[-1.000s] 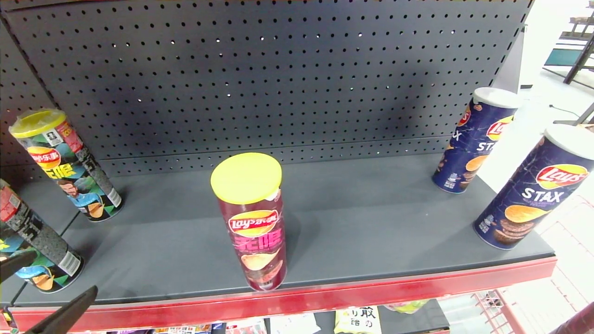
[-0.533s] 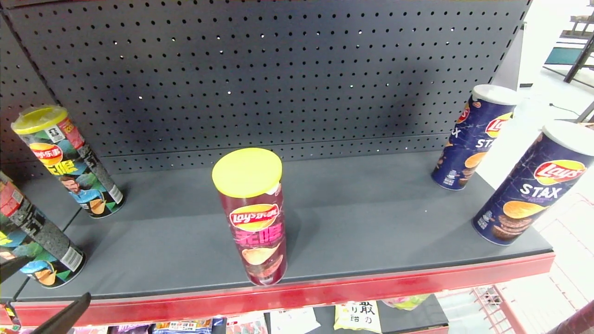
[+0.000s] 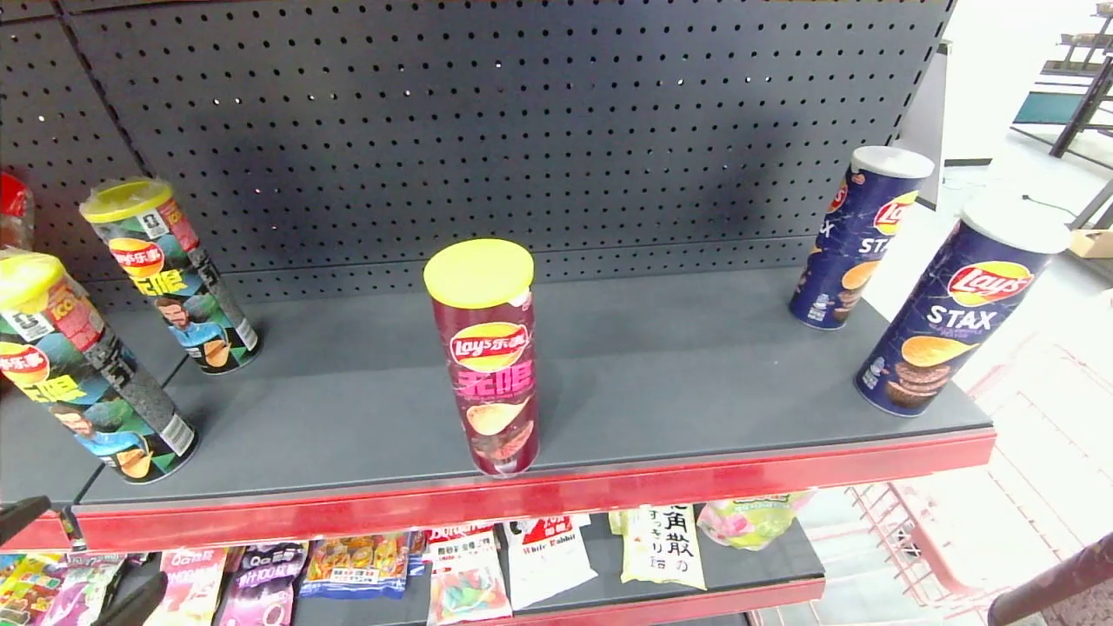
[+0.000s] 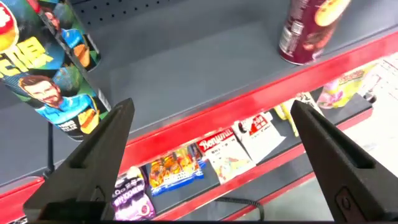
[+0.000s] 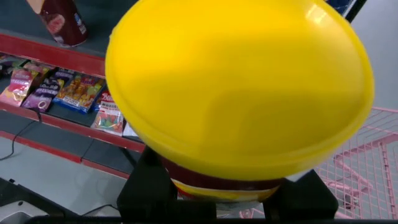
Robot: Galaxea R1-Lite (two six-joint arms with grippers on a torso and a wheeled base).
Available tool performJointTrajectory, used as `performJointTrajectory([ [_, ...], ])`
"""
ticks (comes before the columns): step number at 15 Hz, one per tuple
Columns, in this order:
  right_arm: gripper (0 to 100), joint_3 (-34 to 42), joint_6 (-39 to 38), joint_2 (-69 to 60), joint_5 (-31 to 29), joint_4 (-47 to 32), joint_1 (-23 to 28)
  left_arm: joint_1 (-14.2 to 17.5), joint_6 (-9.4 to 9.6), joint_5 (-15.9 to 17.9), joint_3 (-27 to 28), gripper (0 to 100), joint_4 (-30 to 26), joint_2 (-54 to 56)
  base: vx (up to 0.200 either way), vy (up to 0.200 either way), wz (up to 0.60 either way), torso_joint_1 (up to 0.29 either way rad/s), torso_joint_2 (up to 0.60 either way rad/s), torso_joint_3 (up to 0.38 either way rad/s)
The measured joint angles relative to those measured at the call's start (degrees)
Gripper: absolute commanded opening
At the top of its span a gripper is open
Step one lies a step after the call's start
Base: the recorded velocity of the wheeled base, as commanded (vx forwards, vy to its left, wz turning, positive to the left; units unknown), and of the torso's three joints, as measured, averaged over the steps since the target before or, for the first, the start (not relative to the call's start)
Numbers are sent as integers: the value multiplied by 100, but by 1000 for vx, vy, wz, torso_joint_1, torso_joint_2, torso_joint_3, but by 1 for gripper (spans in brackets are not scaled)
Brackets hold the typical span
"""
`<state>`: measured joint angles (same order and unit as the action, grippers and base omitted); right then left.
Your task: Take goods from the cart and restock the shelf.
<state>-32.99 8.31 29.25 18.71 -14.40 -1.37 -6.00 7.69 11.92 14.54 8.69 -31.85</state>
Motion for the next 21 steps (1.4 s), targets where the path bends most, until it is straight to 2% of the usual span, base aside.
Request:
performJointTrajectory([
  [4,0,-50,16,112,-29,-2,-108,2,0,4,-63,100,6,99,0,200,0,7,1,2],
  [11,0,-155,191,286,-18,57,-135,-12,18,30,-96,100,-5,179,0,0,0,0,0,0],
  [13,0,-267,272,606,-13,389,-244,-59,229,179,-212,100,0,232,0,0,0,0,0,0],
  [15,0,-330,285,1075,-44,961,-572,-91,366,382,-372,100,-2,272,0,0,0,0,0,0],
  [18,0,-411,284,1992,-106,1765,-1309,-111,374,547,-388,100,4,206,0,0,0,0,0,0],
  [21,0,-653,282,2985,-117,2449,-1740,-113,380,613,-217,100,12,20,0,0,0,0,0,0],
])
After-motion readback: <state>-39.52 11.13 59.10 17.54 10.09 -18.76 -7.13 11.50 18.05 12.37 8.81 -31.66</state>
